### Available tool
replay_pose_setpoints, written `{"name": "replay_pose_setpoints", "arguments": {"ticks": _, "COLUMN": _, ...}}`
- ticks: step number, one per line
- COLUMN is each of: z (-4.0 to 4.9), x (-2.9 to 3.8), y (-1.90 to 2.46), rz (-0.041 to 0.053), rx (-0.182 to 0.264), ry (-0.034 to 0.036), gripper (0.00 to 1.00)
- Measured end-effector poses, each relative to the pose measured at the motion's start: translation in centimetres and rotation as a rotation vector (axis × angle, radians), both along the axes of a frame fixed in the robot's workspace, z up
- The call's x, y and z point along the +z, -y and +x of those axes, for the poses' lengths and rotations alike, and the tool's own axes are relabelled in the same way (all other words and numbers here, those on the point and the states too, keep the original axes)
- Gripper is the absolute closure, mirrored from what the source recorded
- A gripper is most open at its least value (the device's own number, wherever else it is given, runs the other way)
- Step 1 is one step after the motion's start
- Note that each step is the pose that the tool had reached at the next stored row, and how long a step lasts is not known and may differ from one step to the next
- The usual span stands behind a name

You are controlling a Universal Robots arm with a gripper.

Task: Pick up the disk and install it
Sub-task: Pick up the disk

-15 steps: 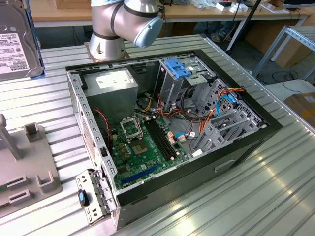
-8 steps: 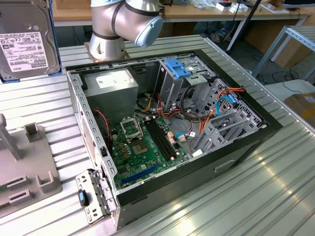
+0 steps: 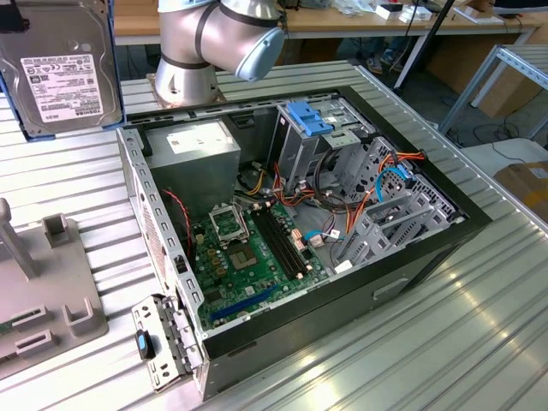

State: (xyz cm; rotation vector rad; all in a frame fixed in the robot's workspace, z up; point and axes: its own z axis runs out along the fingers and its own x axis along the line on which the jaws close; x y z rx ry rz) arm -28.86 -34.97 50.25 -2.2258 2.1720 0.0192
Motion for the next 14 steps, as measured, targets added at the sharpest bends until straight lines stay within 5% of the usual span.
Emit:
{"name": "replay_pose_setpoints", "arguments": {"ticks": 6, "z": 1.8, "x": 0.0, "y": -0.04, "rz": 0.0001, "rx": 0.0, "ry": 0.0, "gripper": 0.63}}
{"name": "replay_pose_setpoints", "arguments": {"ticks": 14, "z": 2.24, "x": 0.0, "y": -0.05, "rz": 0.0001, "rx": 0.0, "ry": 0.0, "gripper": 0.63}}
